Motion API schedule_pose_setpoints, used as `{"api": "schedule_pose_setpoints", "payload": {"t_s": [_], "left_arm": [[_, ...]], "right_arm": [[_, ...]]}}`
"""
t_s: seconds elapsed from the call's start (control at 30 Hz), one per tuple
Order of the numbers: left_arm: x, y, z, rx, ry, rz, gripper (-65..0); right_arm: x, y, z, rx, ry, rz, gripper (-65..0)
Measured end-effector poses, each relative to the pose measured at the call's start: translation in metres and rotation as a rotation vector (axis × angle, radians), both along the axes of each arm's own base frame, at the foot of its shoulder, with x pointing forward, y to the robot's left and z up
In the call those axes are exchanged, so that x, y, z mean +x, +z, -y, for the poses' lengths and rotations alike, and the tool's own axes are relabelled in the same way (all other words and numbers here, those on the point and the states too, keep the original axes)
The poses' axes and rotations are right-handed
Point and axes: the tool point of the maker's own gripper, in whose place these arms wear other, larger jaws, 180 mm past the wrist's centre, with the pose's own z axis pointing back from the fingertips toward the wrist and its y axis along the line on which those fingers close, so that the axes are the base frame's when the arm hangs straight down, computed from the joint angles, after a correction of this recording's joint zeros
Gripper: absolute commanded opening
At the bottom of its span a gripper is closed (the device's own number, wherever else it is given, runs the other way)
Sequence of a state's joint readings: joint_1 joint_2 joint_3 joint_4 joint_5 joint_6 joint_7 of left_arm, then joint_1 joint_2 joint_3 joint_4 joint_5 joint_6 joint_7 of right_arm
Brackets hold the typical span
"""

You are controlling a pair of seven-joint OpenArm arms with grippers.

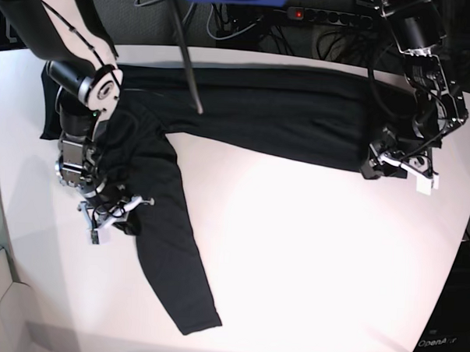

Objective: Fold the T-shirt properly
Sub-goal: 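Carry the held sleeve with the right gripper across the shirt strip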

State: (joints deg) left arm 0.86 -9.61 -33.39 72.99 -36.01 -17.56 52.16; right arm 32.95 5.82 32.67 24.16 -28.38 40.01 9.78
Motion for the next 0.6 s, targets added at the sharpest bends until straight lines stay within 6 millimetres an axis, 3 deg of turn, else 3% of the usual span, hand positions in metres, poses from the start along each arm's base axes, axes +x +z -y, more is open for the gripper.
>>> {"api": "schedule_pose_setpoints", "payload": {"t_s": [0.43, 0.6], "left_arm": [[-0.002, 0.004, 0.006, -0.083, 0.015, 0.01, -28.8], [0.0, 0.01, 0.009, -0.1, 0.013, 0.019, -28.8]], "right_arm": [[-0.028, 0.017, -0.007, -0.194, 0.027, 0.091, -65.0], [-0.04, 0.027, -0.026, -0.229, 0.062, 0.137, -65.0]]}}
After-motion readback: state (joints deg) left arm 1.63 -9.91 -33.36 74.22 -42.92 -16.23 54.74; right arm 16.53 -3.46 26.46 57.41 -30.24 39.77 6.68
